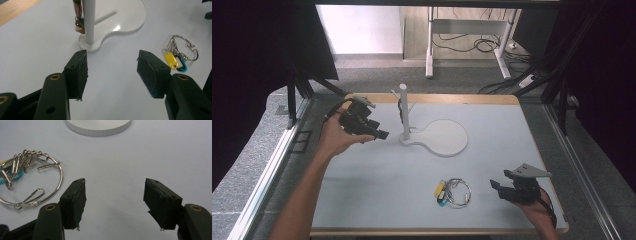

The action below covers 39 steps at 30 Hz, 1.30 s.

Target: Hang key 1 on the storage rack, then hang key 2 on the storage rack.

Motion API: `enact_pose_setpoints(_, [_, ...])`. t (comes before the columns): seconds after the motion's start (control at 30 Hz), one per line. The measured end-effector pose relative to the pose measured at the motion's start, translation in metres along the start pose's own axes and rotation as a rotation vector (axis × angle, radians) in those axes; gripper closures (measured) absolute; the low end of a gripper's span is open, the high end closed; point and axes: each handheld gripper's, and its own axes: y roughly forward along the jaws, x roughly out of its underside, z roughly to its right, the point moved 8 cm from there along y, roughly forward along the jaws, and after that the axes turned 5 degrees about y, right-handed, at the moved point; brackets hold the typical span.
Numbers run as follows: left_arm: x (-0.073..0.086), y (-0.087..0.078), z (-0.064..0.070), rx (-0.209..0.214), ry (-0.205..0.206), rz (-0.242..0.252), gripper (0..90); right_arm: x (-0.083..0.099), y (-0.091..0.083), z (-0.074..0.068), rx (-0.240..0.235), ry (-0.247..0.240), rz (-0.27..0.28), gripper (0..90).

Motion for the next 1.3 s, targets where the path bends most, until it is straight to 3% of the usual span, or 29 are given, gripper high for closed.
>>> enact_pose_setpoints(0.17, [0.021, 0.001, 0.012, 0.007, 0.029, 0.011, 41.4, -0.006, 0.001, -0.004, -0.011, -0.032, 0.002, 34.5])
enact_pose_setpoints(0.23, [0.03, 0.001, 0.018, 0.01, 0.033, 0.025, 41.8, -0.009, 0.001, -0.011, -0.054, -0.042, -0.008, 34.5])
enact_pose_setpoints(0.3, [0.04, 0.003, 0.024, 0.011, 0.03, 0.032, 41.9, -0.009, 0.002, -0.013, -0.062, -0.051, -0.012, 34.5])
enact_pose_setpoints(0.37, [0.054, 0.006, 0.03, 0.009, 0.032, 0.032, 42.3, -0.012, 0.005, -0.02, -0.08, -0.096, -0.038, 34.5])
enact_pose_setpoints(0.6, [0.078, 0.013, 0.037, -0.002, 0.033, 0.049, 42.8, -0.018, 0.007, -0.031, -0.113, -0.122, -0.096, 35.3])
enact_pose_setpoints(0.7, [0.089, 0.021, 0.044, -0.013, 0.046, 0.044, 42.7, -0.022, 0.009, -0.038, -0.123, -0.17, -0.138, 35.7])
enact_pose_setpoints(1.0, [0.099, 0.033, 0.058, -0.022, 0.076, 0.041, 42.8, -0.037, 0.002, -0.05, -0.155, -0.256, -0.221, 39.0])
enact_pose_setpoints(1.03, [0.099, 0.034, 0.062, -0.012, 0.084, 0.046, 42.8, -0.037, 0.003, -0.056, -0.188, -0.275, -0.25, 41.3])
enact_pose_setpoints(1.13, [0.101, 0.036, 0.066, -0.006, 0.09, 0.038, 42.7, -0.036, 0.004, -0.061, -0.206, -0.286, -0.275, 43.6])
enact_pose_setpoints(1.17, [0.103, 0.037, 0.067, -0.009, 0.095, 0.032, 42.4, -0.033, 0.004, -0.068, -0.235, -0.312, -0.309, 46.6])
enact_pose_setpoints(1.3, [0.106, 0.034, 0.071, 0.007, 0.085, 0.046, 42.6, -0.028, 0.004, -0.08, -0.286, -0.333, -0.364, 52.5])
